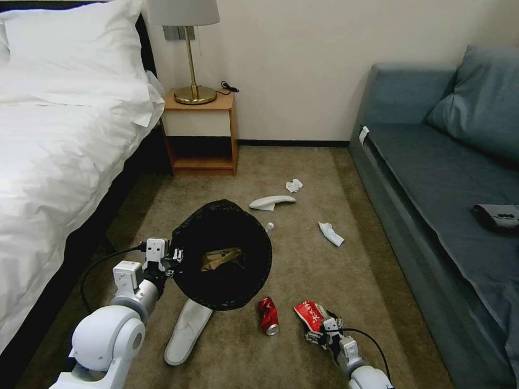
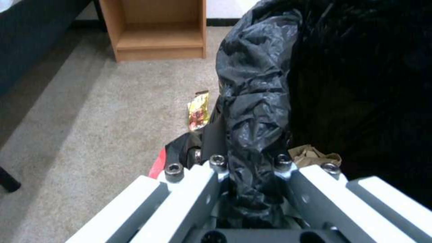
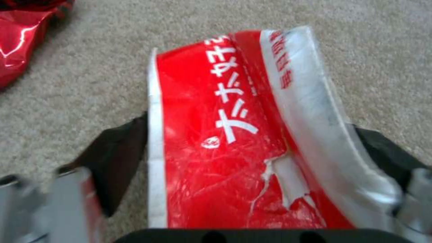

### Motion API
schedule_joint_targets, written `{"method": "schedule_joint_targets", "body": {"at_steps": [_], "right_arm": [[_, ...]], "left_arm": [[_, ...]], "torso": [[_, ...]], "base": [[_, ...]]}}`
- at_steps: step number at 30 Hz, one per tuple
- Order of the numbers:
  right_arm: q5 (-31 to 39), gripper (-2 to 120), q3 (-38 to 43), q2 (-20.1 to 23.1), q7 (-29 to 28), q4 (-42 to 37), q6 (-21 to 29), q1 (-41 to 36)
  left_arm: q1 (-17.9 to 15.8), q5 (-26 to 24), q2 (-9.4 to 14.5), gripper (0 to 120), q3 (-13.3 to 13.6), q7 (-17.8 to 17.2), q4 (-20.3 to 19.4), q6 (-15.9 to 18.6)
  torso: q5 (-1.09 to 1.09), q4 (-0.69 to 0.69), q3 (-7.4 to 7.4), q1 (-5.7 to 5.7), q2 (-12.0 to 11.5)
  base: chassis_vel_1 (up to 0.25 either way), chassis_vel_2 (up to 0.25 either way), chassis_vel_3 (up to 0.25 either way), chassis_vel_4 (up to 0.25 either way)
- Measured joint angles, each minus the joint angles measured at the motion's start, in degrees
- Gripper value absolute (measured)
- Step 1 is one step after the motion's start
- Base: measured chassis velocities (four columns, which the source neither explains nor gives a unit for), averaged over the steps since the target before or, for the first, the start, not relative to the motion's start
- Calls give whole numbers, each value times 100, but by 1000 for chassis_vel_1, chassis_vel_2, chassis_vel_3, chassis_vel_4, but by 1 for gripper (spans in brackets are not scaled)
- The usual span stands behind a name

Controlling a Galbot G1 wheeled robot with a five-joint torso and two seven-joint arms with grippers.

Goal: Pick up the trash bin, then pick up the garbage on the floor and place it into the trash bin.

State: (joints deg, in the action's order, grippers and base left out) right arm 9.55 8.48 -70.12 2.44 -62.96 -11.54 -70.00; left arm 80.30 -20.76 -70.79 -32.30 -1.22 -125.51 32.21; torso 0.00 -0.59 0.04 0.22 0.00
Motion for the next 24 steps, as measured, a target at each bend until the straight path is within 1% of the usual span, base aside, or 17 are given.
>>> {"method": "schedule_joint_targets", "body": {"at_steps": [1,2,3,5,6,7,8,10,12,14,15,17,18,20,21,22,24], "right_arm": [[0,88,0,0,0,0,0,0],[-20,82,12,0,18,8,-35,-12],[-20,82,12,0,18,8,-35,-12],[-37,71,24,0,30,11,-72,-39],[-37,71,24,0,30,11,-72,-39],[-49,65,32,3,31,8,-97,-55],[-49,65,32,3,31,8,-97,-55],[-54,53,44,15,24,-29,-111,-69],[-54,49,48,17,21,-37,-111,-69],[-55,38,65,23,0,-73,-114,-70],[-55,38,65,23,0,-73,-114,-70],[-54,28,73,26,-28,-99,-115,-81],[-54,28,73,26,-28,-99,-115,-81],[-54,16,80,24,-55,-109,-125,-91],[-54,16,80,24,-55,-109,-125,-91],[-56,9,83,19,-76,-111,-134,-101],[-58,6,85,18,-82,-113,-137,-103]], "left_arm": [[0,0,0,2,0,0,0,0],[8,1,2,2,-2,2,-7,-4],[8,1,2,2,-2,2,-7,-4],[15,2,15,2,-9,5,-16,-8],[15,2,15,2,-9,5,-16,-8],[16,2,22,2,-11,7,-25,-9],[16,2,22,2,-11,7,-25,-9],[17,-1,37,2,-13,10,-52,-10],[18,-3,40,2,-13,10,-57,-10],[25,-6,51,2,-18,14,-70,-10],[25,-6,51,2,-18,14,-70,-10],[32,-7,54,2,-21,16,-73,-11],[32,-7,54,2,-21,16,-73,-11],[36,-7,52,2,-21,18,-81,-12],[36,-7,52,2,-21,18,-81,-12],[44,-7,51,2,-22,20,-84,-18],[49,-7,52,2,-23,20,-86,-20]], "torso": [[0,0,0,0,0],[0,1,0,0,0],[0,1,0,0,0],[0,1,0,0,0],[0,1,0,0,0],[0,0,0,0,0],[0,0,0,0,0],[0,0,0,0,0],[0,0,0,0,0],[0,0,0,0,0],[0,0,0,0,0],[0,1,0,0,0],[0,1,0,0,0],[0,0,0,0,0],[0,0,0,0,0],[0,0,0,0,0],[0,0,0,0,0]], "base": [[0,0,0,0],[0,0,0,0],[0,0,0,0],[0,0,0,0],[0,0,0,0],[0,0,0,0],[0,0,0,0],[0,0,0,0],[0,0,0,0],[0,0,0,0],[0,0,0,0],[0,0,0,0],[0,0,0,0],[0,0,0,0],[0,0,0,0],[0,0,0,0],[0,0,0,0]]}}
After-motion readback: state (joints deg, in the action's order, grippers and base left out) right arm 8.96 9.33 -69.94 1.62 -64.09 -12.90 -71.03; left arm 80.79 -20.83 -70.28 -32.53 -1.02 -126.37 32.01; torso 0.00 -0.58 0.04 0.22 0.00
